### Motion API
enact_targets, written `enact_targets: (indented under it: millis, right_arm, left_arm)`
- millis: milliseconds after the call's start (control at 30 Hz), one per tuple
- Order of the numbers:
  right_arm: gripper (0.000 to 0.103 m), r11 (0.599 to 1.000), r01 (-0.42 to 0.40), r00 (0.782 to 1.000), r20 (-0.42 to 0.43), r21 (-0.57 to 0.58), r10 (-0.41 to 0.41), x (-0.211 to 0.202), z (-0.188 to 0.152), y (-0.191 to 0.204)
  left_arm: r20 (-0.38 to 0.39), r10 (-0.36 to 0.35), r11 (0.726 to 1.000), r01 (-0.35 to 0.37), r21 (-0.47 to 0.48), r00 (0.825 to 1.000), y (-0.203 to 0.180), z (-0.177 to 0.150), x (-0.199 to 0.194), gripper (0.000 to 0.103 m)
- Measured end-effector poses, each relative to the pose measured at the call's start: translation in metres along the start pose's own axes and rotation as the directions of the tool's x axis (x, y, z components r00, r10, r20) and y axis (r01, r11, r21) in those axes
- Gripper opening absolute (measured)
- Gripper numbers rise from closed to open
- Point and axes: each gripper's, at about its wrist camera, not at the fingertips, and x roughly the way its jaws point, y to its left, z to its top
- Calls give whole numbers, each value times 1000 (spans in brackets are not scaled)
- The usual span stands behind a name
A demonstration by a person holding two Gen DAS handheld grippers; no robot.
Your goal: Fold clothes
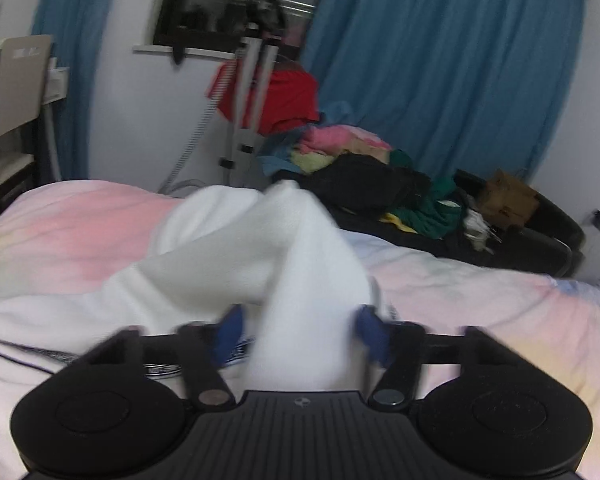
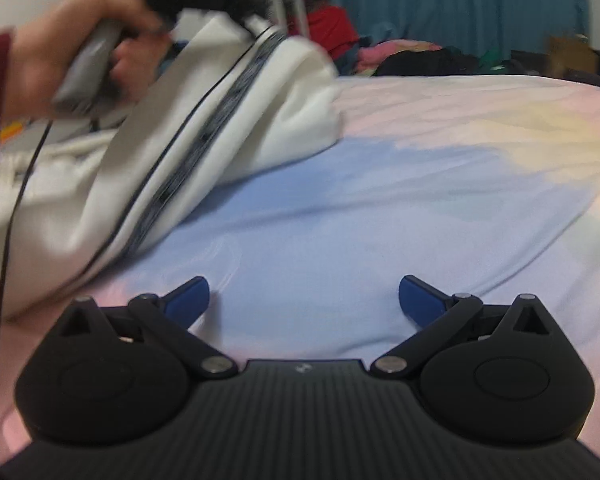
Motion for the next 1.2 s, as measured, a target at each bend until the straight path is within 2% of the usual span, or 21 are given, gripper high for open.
enact_targets:
  millis: [33, 67, 133, 233, 367, 400, 533, 667, 800, 833, 900, 1000, 1033, 1067, 1100, 1200]
  right_arm:
    - [103, 999, 18, 1000, 23, 26, -18, -2, 4, -6]
    - [103, 998, 47, 997, 51, 49, -49, -5, 7, -12]
    - [103, 989, 113, 986, 109, 93, -123, -15, 14, -23]
    - [103, 964, 213, 952, 187, 159, -241, -36, 25, -39]
    - [103, 963, 184, 952, 207, 198, -225, -60, 37, -51]
    - [103, 963, 174, 953, 210, 208, -217, -65, 40, -54]
    - [103, 972, 44, 968, 231, 232, -99, -82, 42, -57]
    - [103, 969, -73, 960, 280, 235, 4, -104, 43, -50]
    - [103, 973, -155, 959, 263, 172, 107, -114, 43, -34]
    - [99, 975, -160, 962, 246, 153, 120, -114, 44, -29]
    - [99, 978, -166, 968, 211, 129, 137, -114, 46, -20]
    - [94, 975, -179, 979, 124, 132, 163, -103, 60, -9]
    - [87, 975, -182, 980, 103, 124, 170, -99, 69, -4]
    - [82, 977, -184, 980, 94, 111, 174, -93, 77, 1]
    - [82, 977, -187, 981, 77, 100, 180, -83, 90, 7]
    - [80, 976, -211, 977, 39, 49, 209, -45, 130, 34]
  left_arm:
    - [-5, -12, 999, 13, 49, 1000, -6, 0, -3, 15]
    - [-5, -20, 995, 21, 102, 1000, -11, -3, -10, 3]
    - [11, -37, 980, 34, 195, 999, -22, -6, -29, 3]
    - [33, -68, 956, 55, 287, 997, -41, -16, -69, 2]
    - [60, -101, 926, 72, 370, 993, -63, -54, -136, 2]
    - [62, -103, 928, 74, 366, 993, -64, -69, -150, 2]
    - [63, -109, 943, 83, 324, 992, -60, -134, -204, 2]
    - [64, -114, 955, 92, 281, 991, -56, -198, -257, 2]
    - [76, -126, 986, 116, 120, 989, -27, -232, -267, 3]
    - [84, -129, 988, 121, 93, 988, -21, -233, -267, 3]
    - [103, -135, 990, 130, 50, 986, -11, -231, -266, 4]
    - [100, -160, 987, 157, 36, 982, -3, -225, -265, 8]
    - [99, -169, 986, 166, 33, 981, 0, -223, -264, 11]
    - [101, -175, 985, 173, 24, 979, 4, -223, -262, 15]
    - [105, -180, 984, 180, 14, 978, 9, -223, -260, 18]
    - [99, -177, 984, 179, -11, 979, 24, -220, -255, 40]
